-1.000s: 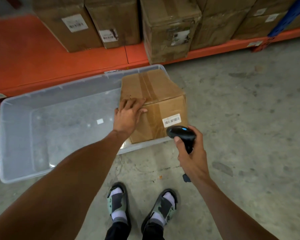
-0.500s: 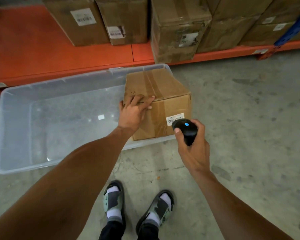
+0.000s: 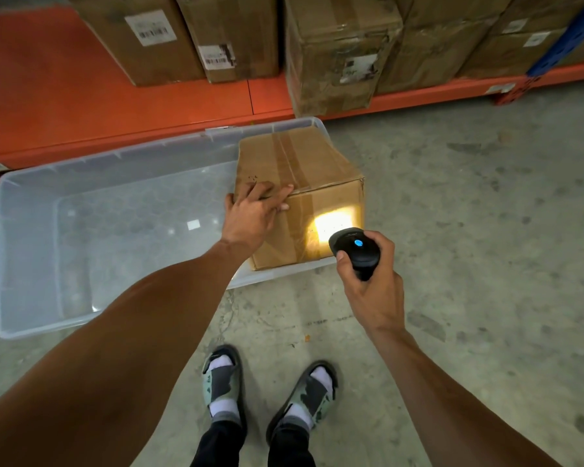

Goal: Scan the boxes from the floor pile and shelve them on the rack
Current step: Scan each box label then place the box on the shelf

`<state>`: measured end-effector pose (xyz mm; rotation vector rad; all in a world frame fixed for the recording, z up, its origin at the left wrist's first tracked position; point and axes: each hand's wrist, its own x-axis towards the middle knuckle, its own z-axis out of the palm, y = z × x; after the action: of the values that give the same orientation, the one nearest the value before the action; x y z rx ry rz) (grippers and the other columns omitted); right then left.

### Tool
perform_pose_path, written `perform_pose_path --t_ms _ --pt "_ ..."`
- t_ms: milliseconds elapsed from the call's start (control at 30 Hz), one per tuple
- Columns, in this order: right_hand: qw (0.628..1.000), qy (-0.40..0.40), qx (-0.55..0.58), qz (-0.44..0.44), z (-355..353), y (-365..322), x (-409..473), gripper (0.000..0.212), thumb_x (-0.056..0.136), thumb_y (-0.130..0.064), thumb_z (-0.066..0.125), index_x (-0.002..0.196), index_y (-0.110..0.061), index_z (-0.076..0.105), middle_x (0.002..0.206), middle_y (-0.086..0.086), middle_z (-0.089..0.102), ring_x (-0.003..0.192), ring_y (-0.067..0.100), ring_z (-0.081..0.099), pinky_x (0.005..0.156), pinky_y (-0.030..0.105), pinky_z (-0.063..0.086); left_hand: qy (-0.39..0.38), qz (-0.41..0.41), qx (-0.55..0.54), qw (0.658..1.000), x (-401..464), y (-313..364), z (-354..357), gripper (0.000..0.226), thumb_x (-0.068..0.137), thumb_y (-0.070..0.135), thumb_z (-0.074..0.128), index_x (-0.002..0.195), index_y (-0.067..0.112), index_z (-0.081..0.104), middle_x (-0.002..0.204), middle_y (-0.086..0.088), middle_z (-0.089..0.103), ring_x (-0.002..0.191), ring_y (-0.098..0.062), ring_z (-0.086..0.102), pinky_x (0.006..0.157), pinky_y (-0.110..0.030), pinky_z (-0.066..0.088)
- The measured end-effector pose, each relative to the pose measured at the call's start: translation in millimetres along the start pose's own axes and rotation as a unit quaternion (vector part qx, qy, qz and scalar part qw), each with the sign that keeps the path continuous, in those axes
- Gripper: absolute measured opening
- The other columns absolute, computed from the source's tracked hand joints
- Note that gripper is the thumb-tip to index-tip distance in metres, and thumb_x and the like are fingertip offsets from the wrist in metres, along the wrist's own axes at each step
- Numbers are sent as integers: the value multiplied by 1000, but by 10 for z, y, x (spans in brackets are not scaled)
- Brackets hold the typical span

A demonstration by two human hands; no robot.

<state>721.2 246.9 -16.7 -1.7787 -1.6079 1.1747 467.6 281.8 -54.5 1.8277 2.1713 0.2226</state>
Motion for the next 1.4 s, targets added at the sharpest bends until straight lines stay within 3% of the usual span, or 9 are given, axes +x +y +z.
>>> perform_pose_path --t_ms 233,433,733,867,1000,1167,1300,1400 --pt "1000 14 14 -18 -3 2 3 55 89 -49 71 136 -39 45 119 -7 68 105 14 68 87 33 60 -1 -4 -1 1000 -10 8 20 46 103 31 45 146 46 41 145 -1 47 136 -28 34 106 -54 30" --pt "999 26 20 -14 9 -4 37 51 90 -49 72 133 -41 46 111 -15 68 102 11 68 88 43 60 0 0 -13 1000 -20 -12 29 45 103 28 46 146 44 43 143 -2 49 136 -29 35 106 -57 31" --pt "1000 13 24 -9 49 16 6 49 91 -47 72 133 -42 46 106 -28 63 100 4 66 88 38 60 18 -3 -55 998 -90 -196 48 43 102 42 43 144 34 50 140 0 53 134 -26 39 107 -56 32" --pt "999 5 29 -12 143 23 -35 51 91 -47 72 135 -39 47 108 -22 65 102 7 67 89 41 60 21 -3 -68 997 -129 -261 34 53 97 51 33 142 32 52 140 1 54 134 -24 40 107 -55 32" --pt "999 16 37 -15 267 24 -83 52 89 -52 70 134 -42 47 113 -13 69 103 10 68 88 44 60 32 10 -67 997 -103 -307 55 47 100 48 38 141 33 53 139 2 55 133 -24 42 107 -56 32" --pt "997 39 50 -43 422 -6 -68 49 90 -50 72 132 -44 48 115 -14 69 105 8 68 89 42 60 79 34 -59 995 69 -353 33 38 100 41 49 137 33 58 132 1 60 127 -25 46 103 -54 33" --pt "989 88 89 -80 574 -135 174 47 90 -47 73 130 -48 48 115 -17 70 106 6 68 90 41 59 177 91 -61 978 342 -354 -77 38 97 44 47 129 33 65 120 -4 63 112 -30 55 92 -51 37" --pt "977 130 129 -106 690 -214 401 47 90 -44 74 131 -44 51 118 -15 69 108 5 66 93 41 57 267 156 -15 951 618 -223 -144 34 96 36 58 130 35 62 126 -11 60 117 -33 51 102 -58 34"
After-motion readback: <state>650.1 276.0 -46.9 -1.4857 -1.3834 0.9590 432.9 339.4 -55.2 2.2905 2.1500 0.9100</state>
